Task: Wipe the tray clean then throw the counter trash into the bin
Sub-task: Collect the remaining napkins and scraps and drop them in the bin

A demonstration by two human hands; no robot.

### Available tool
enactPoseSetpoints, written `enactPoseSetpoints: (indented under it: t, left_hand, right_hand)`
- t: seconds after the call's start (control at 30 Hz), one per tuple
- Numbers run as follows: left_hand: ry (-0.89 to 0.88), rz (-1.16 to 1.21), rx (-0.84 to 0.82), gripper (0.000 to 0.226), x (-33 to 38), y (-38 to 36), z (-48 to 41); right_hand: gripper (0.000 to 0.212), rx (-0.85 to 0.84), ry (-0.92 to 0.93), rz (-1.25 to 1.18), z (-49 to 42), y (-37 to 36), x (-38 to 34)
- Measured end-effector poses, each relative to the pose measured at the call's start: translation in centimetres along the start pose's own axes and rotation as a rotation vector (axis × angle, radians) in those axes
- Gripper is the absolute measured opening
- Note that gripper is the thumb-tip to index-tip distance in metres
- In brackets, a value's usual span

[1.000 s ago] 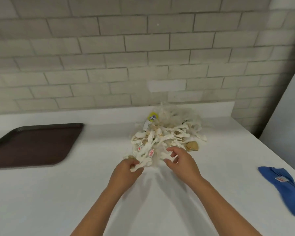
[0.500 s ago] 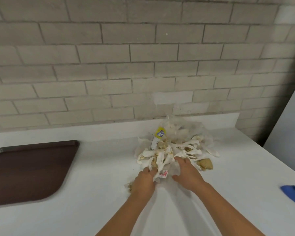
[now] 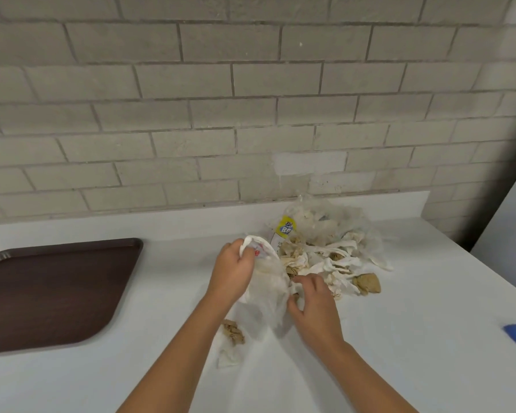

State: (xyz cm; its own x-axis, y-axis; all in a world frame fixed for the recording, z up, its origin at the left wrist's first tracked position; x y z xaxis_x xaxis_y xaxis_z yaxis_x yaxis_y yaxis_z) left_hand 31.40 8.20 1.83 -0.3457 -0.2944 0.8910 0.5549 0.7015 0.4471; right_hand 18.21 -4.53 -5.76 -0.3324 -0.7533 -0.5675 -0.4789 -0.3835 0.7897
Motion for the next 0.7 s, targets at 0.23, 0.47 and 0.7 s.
enactPoseSetpoints:
  t: [0.23,0.47,0.7]
  left_hand:
    - [0.006,-0.066,0.066,0.030,-0.3,5.0,2.8]
    - [0.047,-0.327,0.178,0.009,-7.8,2.9,5.8]
    - [0.169,-0.710,-0.050,0.093,-13.0,-3.0,7.2]
  right_hand:
    - [0.067,-0.154,-0.193,0.255,-1.3,-3.5,3.3]
    - [0.025,-0.192,-0.109,0.293,-2.5,-4.5,3.5]
    - [0.023,-0.202,-0.074,-0.140,-1.7,-2.6,3.0]
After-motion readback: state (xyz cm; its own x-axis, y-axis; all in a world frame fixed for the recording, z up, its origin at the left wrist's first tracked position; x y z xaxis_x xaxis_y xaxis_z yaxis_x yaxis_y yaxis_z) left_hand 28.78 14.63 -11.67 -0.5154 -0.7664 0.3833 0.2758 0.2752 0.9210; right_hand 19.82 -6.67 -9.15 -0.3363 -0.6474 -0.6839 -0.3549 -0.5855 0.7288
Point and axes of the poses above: each hand's wrist, its own z-axis away from the middle knuckle, its own y-axis out of the back of the hand, x = y × z, the point moved 8 cm from there along -z, towards the middle knuckle, and after that the axes turned 12 degrees about -x, right-handed, at the moved point
